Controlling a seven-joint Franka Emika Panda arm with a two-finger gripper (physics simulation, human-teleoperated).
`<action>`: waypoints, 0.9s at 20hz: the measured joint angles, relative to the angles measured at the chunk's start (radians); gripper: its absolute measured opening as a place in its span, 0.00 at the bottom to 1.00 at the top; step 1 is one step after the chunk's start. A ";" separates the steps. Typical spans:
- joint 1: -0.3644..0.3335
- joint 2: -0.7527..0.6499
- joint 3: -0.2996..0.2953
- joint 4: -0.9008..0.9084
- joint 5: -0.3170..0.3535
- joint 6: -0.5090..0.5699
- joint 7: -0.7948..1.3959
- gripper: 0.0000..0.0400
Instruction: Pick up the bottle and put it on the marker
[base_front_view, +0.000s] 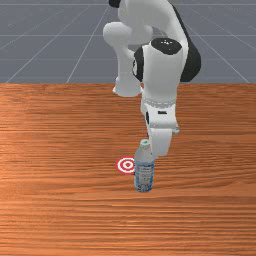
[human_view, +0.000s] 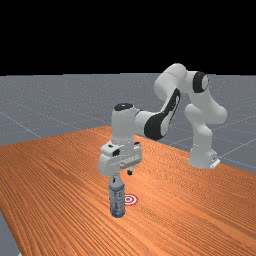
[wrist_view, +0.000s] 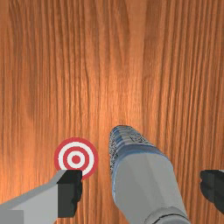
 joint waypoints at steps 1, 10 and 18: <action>0.007 0.002 -0.016 -0.001 0.014 -0.004 0.076 1.00; -0.057 -0.031 -0.016 -0.054 0.009 0.049 -0.052 1.00; -0.046 -0.024 -0.004 -0.028 0.003 0.014 -0.074 1.00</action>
